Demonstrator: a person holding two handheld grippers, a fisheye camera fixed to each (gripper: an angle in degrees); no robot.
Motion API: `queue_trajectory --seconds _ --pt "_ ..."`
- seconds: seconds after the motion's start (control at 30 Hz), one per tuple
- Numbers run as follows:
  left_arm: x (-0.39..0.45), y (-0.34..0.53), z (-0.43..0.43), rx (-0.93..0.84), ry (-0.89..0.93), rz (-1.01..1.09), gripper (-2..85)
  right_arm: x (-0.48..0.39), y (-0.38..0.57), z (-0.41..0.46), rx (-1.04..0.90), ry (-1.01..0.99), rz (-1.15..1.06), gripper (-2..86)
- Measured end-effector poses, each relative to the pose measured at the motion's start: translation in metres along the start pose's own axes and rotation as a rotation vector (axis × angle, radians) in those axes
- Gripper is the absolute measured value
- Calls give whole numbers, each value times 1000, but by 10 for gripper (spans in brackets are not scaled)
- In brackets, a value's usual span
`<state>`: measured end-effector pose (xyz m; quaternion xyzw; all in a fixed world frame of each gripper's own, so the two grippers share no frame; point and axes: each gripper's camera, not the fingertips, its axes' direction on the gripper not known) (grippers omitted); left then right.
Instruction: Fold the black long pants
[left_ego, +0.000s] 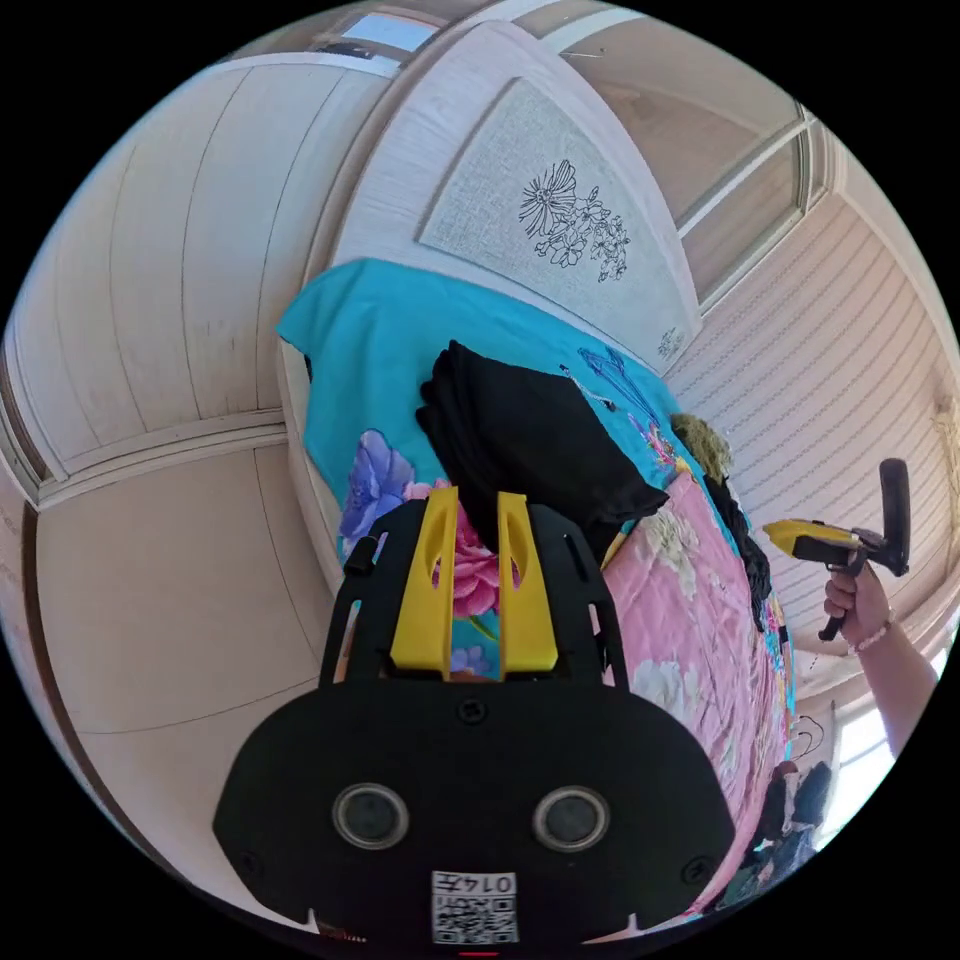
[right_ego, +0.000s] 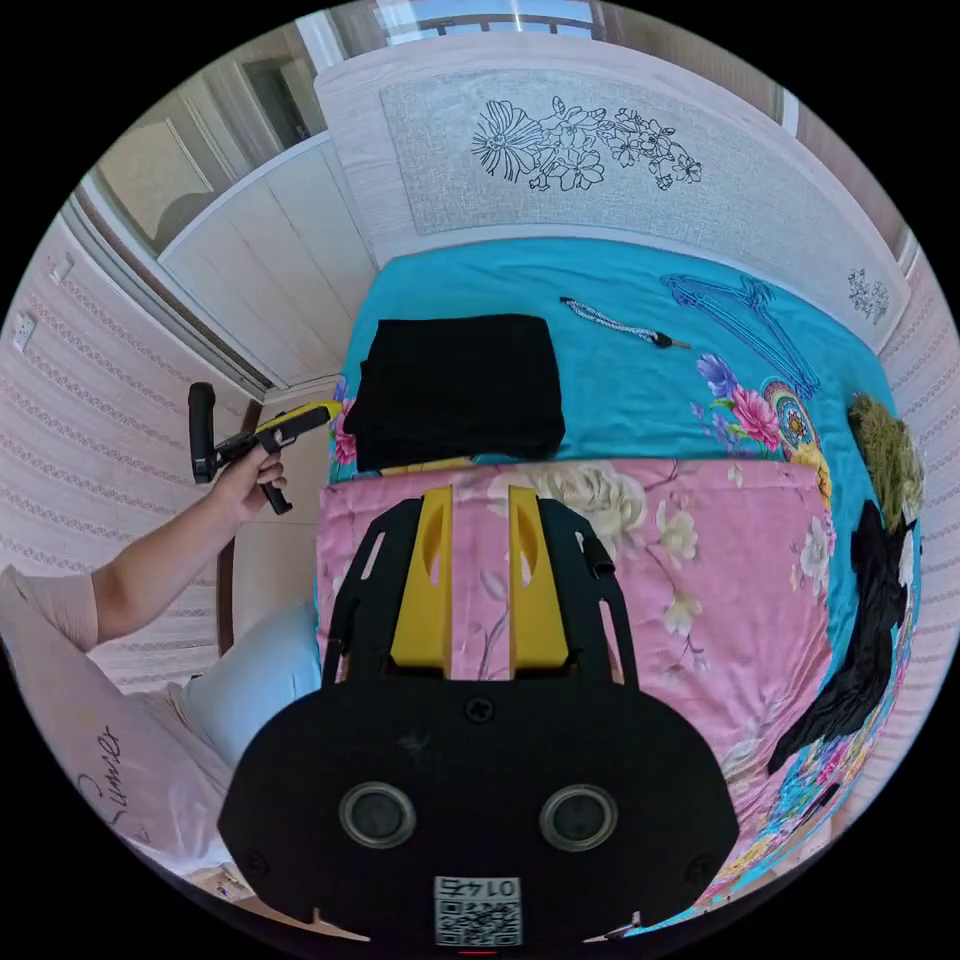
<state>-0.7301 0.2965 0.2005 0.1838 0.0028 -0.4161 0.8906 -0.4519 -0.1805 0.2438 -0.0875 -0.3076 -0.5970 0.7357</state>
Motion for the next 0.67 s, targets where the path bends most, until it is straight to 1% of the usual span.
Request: queue_trajectory --seconds 0.07,0.1,0.17,0.2,0.23,0.27,0.3,0.37,0.4,0.47,0.5,0.57,0.6,0.67 --pt "27 20 -32 18 43 107 64 -16 80 -26 39 -29 42 85" --pt "39 26 -41 15 55 153 63 -22 102 -34 51 -21 55 85" --pt "101 55 -78 30 120 383 56 -51 192 -68 98 61 119 84" --pt "120 64 -87 30 140 451 54 -60 215 -76 104 89 138 84" --pt "158 85 -103 34 191 576 53 -78 259 -95 111 158 186 84" --pt "198 107 -118 47 273 700 54 -98 303 -115 121 232 246 84" --pt "219 119 -125 53 330 768 56 -107 324 -124 127 268 279 84" --pt "303 169 -154 37 561 1029 63 -146 412 -167 157 403 434 83" --pt "323 181 -160 32 620 1079 64 -156 433 -177 157 437 473 83" --pt "400 232 -182 21 851 1242 68 -198 518 -214 140 588 636 84" --pt "419 245 -187 22 896 1277 69 -208 539 -223 142 627 677 86" --pt "491 300 -201 -15 1043 1424 83 -249 622 -253 130 773 845 97" --pt "508 314 -206 -17 1072 1456 88 -259 642 -259 123 807 892 101" --pt "571 360 -223 1 1191 1520 99 -292 717 -284 106 940 1064 122"
